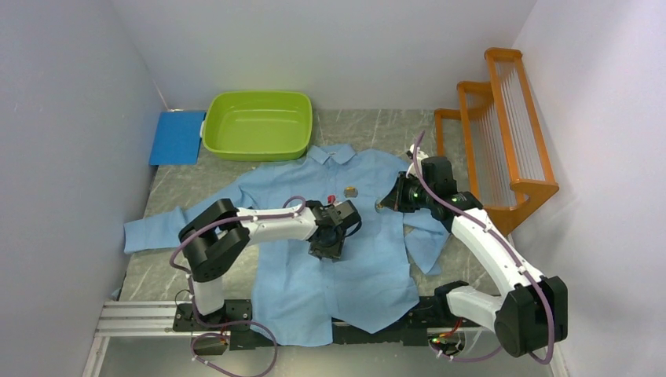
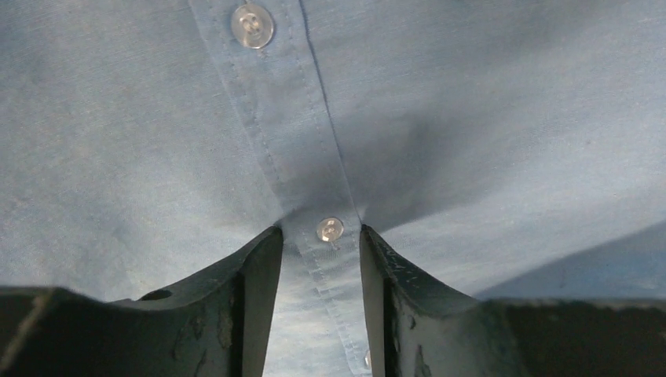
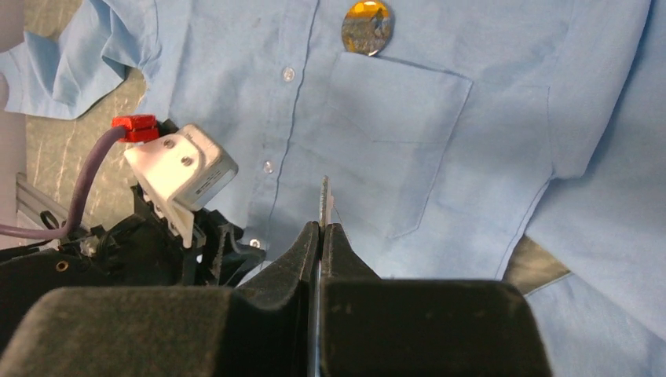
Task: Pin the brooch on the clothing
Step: Pin the brooch to the clothes.
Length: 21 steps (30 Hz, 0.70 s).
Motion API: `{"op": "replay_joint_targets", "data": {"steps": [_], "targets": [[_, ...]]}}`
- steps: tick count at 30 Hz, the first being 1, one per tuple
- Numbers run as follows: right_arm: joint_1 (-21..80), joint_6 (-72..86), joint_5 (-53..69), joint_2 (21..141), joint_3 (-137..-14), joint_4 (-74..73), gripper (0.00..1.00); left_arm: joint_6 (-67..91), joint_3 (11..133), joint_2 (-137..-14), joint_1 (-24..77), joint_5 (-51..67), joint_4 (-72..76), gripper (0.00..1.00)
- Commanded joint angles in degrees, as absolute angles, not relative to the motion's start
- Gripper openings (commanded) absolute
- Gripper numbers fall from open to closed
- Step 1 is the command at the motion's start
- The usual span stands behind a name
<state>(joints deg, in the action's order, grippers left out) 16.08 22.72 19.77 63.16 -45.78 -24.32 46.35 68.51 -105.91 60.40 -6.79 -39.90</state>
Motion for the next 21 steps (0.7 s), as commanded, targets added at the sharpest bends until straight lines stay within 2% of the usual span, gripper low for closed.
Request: {"op": "replay_joint_targets", "data": {"steps": [1, 8, 14, 21], "targets": [[15.66, 22.09, 21.97, 63.65, -46.54, -21.48, 0.0, 48.65, 59.28, -107.23, 62.3, -3.42, -43.09, 0.45], [15.64, 20.47, 24.25, 65.39, -47.78, -21.19, 0.0, 50.23, 53.28, -105.6, 64.89, -3.78, -43.12, 0.44], [15.65, 18.64, 28.58, 68.2, -48.92, -21.1, 0.0, 47.84, 59.01, -101.41, 65.04, -7.85, -46.48, 0.62], [15.69, 16.82, 34.17, 74.7, -52.86, -22.13, 0.0, 43.87, 63.05, -92.82, 65.05, -7.49, -40.5, 0.83]]}}
